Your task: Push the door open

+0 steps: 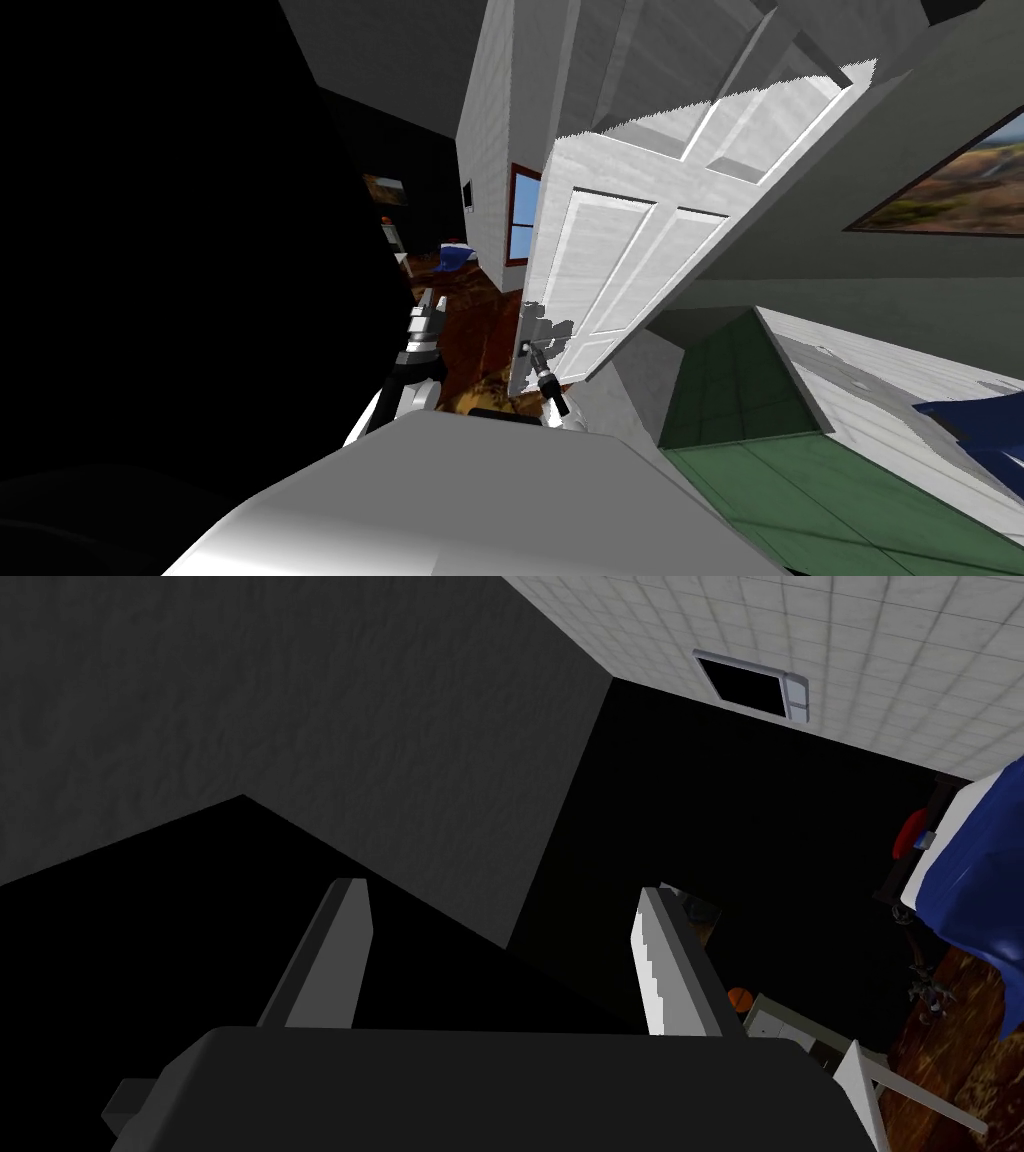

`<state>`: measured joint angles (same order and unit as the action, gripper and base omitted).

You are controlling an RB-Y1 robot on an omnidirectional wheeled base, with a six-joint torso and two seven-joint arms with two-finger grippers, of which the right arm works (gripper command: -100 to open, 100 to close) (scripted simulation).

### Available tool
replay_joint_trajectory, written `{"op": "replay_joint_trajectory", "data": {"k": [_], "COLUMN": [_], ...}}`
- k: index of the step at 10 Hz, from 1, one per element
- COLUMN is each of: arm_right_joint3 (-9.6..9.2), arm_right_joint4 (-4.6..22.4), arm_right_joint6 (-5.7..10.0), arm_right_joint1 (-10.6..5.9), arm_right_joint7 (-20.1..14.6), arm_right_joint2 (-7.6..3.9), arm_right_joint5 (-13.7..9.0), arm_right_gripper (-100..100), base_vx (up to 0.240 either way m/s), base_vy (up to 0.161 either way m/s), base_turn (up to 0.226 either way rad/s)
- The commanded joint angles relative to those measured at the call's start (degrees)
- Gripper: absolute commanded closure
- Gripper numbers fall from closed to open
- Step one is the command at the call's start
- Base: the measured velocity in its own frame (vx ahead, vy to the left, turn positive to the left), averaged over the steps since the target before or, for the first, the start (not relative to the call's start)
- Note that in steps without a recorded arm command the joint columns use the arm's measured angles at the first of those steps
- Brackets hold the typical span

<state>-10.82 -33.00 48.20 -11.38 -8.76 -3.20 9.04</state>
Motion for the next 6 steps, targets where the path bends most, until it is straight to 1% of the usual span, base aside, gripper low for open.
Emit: {"op": "replay_joint_trajectory", "data": {"k": [1,2,4,6], "arm_right_joint3": [1.17,0.89,0.96,1.06], "arm_right_joint4": [0.8,0.7,0.5,0.3], "arm_right_joint6": [0.33,-0.01,-0.33,-0.81], "arm_right_joint1": [-0.56,-0.44,-0.45,-0.47], "arm_right_joint7": [1.2,0.6,0.4,0.2], "arm_right_joint2": [-0.86,-0.51,-0.24,0.62], "arm_right_joint5": [-1.6,-1.3,-1.5,-1.8], "arm_right_gripper": [100,-100,-100,-100], "base_vx": [0.162,-0.108,-0.279,-0.286], "base_vy": [0.025,0.066,0.019,0.032], "base_turn": [-0.16,-0.088,-0.035,-0.057]}}
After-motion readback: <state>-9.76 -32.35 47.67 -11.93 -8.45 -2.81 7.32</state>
